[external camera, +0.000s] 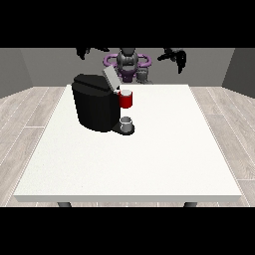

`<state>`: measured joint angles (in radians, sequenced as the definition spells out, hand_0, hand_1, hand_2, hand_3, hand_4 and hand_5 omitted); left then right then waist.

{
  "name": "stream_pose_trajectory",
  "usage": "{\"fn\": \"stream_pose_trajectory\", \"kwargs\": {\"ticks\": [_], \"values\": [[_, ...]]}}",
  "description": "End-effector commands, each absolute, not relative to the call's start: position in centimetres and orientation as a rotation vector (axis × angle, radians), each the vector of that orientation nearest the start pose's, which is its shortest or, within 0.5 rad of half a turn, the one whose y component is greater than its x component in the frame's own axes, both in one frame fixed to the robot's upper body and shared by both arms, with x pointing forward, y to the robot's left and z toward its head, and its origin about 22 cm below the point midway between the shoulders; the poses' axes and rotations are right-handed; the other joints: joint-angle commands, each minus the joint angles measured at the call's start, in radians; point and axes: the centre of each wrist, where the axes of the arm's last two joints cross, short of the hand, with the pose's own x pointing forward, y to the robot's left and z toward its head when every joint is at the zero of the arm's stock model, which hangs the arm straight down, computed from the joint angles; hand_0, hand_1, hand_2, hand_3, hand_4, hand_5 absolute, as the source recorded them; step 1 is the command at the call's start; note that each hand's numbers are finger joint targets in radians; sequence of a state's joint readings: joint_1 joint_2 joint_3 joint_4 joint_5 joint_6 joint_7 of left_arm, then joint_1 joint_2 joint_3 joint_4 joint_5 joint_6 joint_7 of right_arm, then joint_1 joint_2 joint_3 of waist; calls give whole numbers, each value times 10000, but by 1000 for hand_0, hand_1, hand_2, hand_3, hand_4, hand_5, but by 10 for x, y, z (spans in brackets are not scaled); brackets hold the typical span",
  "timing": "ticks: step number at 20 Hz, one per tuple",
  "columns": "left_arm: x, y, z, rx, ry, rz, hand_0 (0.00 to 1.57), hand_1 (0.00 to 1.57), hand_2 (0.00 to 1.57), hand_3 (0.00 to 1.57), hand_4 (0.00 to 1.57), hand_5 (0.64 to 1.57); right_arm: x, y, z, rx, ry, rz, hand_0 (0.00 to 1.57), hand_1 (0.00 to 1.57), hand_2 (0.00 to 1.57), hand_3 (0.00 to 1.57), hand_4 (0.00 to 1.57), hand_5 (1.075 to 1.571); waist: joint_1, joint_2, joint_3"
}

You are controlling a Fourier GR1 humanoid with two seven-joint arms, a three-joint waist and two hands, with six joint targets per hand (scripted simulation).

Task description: Insert the coffee pod into the coffee machine and close the lid

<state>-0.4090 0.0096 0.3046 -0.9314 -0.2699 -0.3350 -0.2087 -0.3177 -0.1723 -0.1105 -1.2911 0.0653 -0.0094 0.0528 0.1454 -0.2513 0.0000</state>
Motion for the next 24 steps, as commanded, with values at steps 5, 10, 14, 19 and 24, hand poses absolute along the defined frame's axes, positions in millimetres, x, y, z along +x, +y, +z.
{"fn": "stream_pose_trajectory", "kwargs": {"ticks": [5,10,14,19,24], "values": [[326,235,-21,-1483,-15610,-3031,0,0,0,0,346,1571,353,-274,65,-1228,-15773,133,0,0,0,0,0,1571,400,1374,2],[313,241,-11,-1057,-16355,-2973,0,0,0,0,301,1571,358,-254,58,-559,-15676,-56,0,0,0,0,97,1571,216,1771,1],[309,260,-1,-581,-16468,-2662,0,0,0,0,374,1571,365,-261,67,-108,-15447,501,0,0,0,0,65,1571,-136,2081,0],[307,226,27,-1257,-16662,-3301,0,0,0,0,374,1571,383,-265,72,-672,-15441,338,0,0,0,0,0,1571,544,2343,3],[304,259,41,-791,-16588,-2857,0,0,0,0,336,1571,387,-249,72,-216,-15560,900,0,0,0,0,0,1571,380,2514,2]]}}
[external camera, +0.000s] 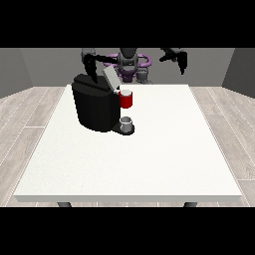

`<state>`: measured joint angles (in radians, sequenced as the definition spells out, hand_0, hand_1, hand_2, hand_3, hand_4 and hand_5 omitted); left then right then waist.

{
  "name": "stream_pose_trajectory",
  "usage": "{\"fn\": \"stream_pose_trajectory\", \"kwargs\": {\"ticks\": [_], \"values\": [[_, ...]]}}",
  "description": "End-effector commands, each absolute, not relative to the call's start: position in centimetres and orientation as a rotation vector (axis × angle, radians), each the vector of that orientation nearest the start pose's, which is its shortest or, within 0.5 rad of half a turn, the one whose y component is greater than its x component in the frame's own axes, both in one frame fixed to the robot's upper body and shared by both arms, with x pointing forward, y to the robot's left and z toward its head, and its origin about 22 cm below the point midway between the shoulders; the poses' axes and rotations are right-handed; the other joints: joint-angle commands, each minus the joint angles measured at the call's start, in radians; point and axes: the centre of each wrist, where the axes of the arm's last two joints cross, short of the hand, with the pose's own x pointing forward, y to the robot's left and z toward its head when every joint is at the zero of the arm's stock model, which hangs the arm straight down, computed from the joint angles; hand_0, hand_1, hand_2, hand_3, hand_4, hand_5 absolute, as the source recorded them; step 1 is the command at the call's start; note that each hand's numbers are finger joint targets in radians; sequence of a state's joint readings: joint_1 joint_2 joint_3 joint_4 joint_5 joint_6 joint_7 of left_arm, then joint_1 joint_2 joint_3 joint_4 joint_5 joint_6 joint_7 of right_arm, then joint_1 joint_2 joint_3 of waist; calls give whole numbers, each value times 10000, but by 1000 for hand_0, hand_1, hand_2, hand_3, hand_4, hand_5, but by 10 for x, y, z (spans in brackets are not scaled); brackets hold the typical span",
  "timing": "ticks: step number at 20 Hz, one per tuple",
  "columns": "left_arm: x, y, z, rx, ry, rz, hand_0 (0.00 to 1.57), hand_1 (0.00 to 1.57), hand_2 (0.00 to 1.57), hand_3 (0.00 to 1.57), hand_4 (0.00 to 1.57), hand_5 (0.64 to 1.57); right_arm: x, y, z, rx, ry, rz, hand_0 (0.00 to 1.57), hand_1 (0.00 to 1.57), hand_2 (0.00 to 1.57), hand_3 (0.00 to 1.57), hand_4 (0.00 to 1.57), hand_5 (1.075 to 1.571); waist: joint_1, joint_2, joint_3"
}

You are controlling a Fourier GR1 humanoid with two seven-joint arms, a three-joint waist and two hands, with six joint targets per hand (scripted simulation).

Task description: Insert the coffee pod into the coffee machine and close the lid

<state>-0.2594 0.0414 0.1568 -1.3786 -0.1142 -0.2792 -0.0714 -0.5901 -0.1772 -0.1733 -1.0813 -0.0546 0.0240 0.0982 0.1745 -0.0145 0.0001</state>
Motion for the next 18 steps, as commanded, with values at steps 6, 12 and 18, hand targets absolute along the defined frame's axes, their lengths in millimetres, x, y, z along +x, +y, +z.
{"fn": "stream_pose_trajectory", "kwargs": {"ticks": [6,12,18], "values": [[297,275,33,-226,-16931,-2669,0,0,0,0,352,1571,399,-225,92,-160,-16027,1533,0,0,0,0,73,1571,-83,568,-1],[291,267,30,285,-16602,-2607,0,0,0,0,360,1571,400,-211,86,-59,-16069,2081,0,0,0,0,163,1571,-318,495,-1],[293,244,29,-225,-17209,-3148,0,0,0,0,385,1571,420,-202,139,-898,-17048,3117,0,0,0,0,119,1571,325,1210,-4]]}}
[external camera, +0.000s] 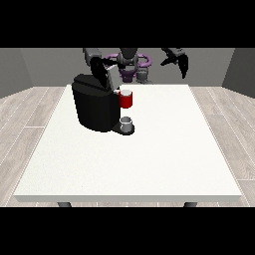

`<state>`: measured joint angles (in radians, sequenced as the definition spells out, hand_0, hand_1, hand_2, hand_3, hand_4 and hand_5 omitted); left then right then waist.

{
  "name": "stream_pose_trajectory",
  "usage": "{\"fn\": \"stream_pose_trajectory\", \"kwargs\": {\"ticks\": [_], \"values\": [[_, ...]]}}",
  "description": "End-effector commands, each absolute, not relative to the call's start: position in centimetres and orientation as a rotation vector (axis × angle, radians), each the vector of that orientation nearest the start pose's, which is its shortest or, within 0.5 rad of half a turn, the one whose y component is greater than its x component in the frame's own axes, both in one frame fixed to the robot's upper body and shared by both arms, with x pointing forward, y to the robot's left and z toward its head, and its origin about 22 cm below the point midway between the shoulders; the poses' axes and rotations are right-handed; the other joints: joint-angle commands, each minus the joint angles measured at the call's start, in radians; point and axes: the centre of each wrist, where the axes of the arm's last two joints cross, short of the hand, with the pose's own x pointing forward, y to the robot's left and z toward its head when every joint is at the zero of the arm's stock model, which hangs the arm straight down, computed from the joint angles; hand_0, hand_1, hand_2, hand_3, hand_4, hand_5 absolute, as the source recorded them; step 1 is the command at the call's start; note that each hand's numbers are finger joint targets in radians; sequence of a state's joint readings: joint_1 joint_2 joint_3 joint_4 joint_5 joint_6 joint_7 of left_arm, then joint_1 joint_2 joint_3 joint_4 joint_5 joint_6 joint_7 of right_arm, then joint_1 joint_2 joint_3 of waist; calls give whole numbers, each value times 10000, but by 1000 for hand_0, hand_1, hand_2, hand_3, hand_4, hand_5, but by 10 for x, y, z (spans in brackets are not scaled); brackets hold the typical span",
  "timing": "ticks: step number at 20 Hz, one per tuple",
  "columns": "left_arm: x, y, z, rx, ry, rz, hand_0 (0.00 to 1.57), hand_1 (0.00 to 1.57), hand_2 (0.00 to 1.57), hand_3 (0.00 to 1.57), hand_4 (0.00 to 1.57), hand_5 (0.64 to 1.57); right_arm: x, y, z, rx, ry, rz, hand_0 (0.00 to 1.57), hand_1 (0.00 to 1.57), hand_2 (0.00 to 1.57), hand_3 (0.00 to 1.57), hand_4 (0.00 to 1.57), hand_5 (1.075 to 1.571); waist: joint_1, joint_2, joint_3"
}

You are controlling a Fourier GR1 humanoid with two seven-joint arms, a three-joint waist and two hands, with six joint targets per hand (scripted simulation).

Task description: Insert the coffee pod into the coffee machine and close the lid

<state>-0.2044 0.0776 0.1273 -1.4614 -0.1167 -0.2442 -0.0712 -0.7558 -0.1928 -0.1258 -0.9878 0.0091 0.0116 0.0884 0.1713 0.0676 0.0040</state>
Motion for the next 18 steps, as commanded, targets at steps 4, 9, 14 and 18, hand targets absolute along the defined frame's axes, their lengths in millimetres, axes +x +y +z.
{"fn": "stream_pose_trajectory", "kwargs": {"ticks": [4,9,14,18], "values": [[292,245,23,-348,-16809,-3231,0,0,0,0,356,1571,418,-176,146,-717,-16987,3248,0,0,0,0,0,1571,480,3,-44],[298,260,27,-156,-17147,-3156,0,0,0,0,331,1571,416,-152,152,-477,-17373,3797,0,0,0,0,0,1571,561,349,-44],[309,242,42,-504,-17548,-3364,0,0,0,0,407,1571,423,-151,205,-1482,-17895,4335,0,0,0,0,82,1571,1175,661,-48],[315,252,49,-632,-17356,-3292,0,0,0,0,382,1571,423,-130,212,-1726,-18336,4668,0,0,0,0,259,1571,1096,633,-44]]}}
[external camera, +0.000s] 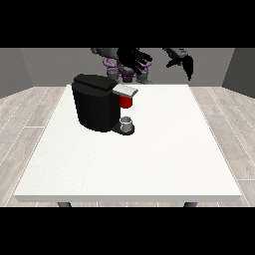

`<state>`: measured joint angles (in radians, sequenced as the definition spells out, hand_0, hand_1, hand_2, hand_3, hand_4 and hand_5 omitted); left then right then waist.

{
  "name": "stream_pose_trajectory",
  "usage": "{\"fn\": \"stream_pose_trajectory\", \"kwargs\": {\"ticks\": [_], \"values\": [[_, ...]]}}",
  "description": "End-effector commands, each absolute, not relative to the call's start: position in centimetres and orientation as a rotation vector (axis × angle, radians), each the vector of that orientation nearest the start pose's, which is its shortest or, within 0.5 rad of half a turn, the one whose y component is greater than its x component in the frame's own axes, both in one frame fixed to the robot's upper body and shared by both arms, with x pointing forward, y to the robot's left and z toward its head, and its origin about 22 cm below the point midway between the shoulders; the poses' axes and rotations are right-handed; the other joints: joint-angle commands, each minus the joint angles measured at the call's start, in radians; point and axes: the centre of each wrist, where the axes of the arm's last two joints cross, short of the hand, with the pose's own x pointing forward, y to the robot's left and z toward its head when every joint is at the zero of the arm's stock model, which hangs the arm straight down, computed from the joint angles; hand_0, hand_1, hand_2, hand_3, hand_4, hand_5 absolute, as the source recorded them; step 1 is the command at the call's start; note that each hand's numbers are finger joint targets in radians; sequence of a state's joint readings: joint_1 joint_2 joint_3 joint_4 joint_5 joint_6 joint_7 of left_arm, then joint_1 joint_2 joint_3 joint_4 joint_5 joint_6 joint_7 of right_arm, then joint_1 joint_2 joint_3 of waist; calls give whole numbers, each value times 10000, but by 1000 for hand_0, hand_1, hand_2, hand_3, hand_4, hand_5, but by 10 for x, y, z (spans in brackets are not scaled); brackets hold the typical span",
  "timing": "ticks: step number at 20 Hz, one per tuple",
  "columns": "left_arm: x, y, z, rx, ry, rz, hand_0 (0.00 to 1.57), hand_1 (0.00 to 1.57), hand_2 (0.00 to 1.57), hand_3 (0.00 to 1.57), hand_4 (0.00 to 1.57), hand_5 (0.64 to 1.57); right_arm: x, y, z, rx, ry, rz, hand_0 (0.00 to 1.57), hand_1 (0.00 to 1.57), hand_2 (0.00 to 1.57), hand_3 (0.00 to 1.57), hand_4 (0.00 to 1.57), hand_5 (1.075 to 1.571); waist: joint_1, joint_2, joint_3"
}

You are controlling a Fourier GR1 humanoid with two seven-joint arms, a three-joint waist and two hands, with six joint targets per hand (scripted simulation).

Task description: Insert the coffee pod into the coffee machine and close the lid

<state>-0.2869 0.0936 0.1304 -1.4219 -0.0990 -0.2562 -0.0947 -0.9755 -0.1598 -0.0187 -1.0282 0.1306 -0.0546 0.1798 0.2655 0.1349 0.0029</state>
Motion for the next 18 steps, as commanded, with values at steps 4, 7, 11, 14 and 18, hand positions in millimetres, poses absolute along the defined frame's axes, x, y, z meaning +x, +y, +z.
{"fn": "stream_pose_trajectory", "kwargs": {"ticks": [4,7,11,14,18], "values": [[320,234,57,-681,-18051,-3502,0,0,0,0,418,1571,429,-117,241,-1676,-18534,4872,0,0,0,0,96,1571,317,547,-34],[304,253,40,-864,-17855,-3512,0,0,0,0,399,1571,431,-116,223,-1923,-18379,5203,0,0,0,0,146,1571,680,400,-34],[323,241,65,-965,-18746,-3535,0,0,0,0,426,1571,433,-106,259,-2147,-19618,5098,0,0,0,0,0,1571,861,1331,-34],[318,255,65,-1242,-18402,-3678,0,0,0,0,362,1571,440,-115,260,-2643,-19176,5273,0,0,0,0,0,1571,1140,1037,-33],[332,268,73,-1211,-18968,-3665,0,0,0,0,215,1571,434,-95,300,-2445,-19890,5200,0,0,0,0,0,1571,1130,1687,-38]]}}
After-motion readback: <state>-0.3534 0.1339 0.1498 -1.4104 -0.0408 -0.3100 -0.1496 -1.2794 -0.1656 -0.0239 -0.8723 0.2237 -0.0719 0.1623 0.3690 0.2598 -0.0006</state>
